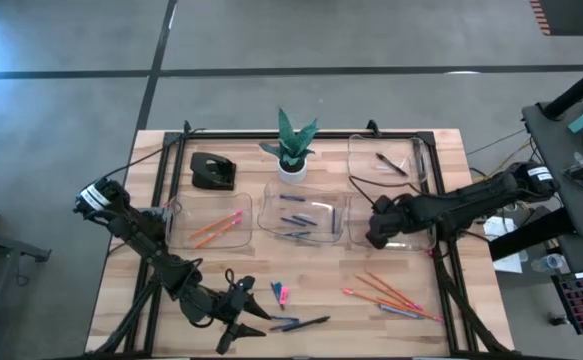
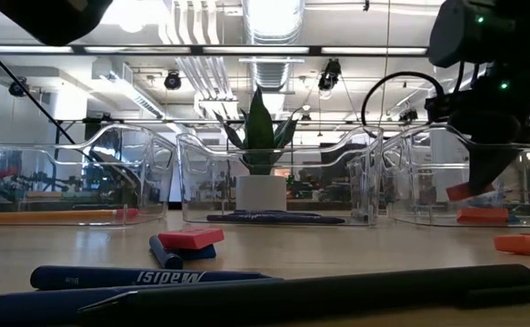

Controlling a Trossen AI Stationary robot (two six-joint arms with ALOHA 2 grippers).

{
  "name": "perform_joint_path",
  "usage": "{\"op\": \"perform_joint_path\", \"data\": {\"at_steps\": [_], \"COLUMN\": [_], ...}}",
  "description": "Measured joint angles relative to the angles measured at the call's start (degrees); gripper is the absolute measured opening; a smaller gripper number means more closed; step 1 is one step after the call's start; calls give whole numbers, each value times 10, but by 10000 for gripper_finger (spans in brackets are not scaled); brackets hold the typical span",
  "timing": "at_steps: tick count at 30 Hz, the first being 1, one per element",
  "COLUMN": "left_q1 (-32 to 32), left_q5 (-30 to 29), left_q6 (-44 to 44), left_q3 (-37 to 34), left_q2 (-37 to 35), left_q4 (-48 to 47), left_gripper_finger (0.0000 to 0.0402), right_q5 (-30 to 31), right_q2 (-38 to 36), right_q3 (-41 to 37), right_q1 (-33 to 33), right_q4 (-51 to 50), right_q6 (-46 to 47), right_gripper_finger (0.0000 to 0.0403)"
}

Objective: Sort crayons/erasers/pens/pencils in bins
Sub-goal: Put the orange eraser into the middle right transparent bin, then put the pink eraser into the middle right transparent bin

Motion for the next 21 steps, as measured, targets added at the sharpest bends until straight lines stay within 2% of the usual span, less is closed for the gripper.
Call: {"op": "perform_joint_path", "data": {"at_steps": [6,15,21], "left_q1": [0,1,7], "left_q5": [0,0,-1], "left_q6": [16,133,243], "left_q3": [0,0,0], "left_q2": [0,0,0], "left_q4": [-2,-2,-2], "left_gripper_finger": [178,178,178], "right_q5": [0,1,0], "right_q2": [0,0,0], "right_q3": [0,0,7], "right_q1": [-7,-7,-7], "right_q4": [10,10,10], "right_q6": [-13,-13,-13], "right_gripper_finger": [45,106,136]}}
